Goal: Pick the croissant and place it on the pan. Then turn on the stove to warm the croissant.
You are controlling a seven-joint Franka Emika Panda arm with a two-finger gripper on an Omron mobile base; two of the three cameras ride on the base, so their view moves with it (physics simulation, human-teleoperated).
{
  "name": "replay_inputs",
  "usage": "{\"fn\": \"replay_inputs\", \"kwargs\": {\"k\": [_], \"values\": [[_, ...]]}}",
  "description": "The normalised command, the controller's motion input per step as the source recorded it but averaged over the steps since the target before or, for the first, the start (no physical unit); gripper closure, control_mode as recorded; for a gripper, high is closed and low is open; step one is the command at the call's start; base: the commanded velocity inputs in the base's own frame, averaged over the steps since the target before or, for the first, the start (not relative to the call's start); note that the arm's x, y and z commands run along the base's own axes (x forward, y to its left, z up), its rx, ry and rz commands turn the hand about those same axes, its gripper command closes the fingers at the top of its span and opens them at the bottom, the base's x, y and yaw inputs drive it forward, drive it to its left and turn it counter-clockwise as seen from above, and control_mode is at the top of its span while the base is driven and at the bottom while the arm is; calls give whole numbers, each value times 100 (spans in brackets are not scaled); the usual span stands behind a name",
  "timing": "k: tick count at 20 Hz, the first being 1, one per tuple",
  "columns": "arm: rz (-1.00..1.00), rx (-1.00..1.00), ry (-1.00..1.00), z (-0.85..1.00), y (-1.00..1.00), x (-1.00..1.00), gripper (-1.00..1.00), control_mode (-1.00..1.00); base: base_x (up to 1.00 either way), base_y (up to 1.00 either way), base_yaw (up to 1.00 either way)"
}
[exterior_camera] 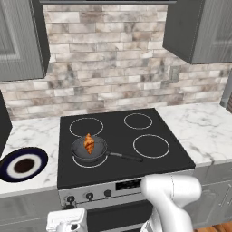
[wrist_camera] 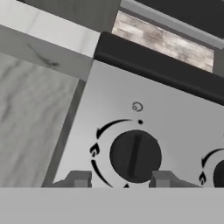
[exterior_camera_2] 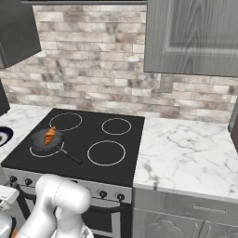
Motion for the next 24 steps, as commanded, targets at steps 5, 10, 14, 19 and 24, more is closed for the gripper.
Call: {"fn": "replay_inputs", "kwargs": {"k": [5,10,14,19,24], "values": [[0,0,-20,0,0,17,100,-100,0,0,0],[0,0,-28,10,0,3,100,-100,0,0,0],[1,-2,-37,31,0,0,100,-100,0,0,0],[4,-8,-47,58,3,0,100,-100,0,0,0],[20,-23,-61,51,28,-1,100,-100,0,0,0]]}}
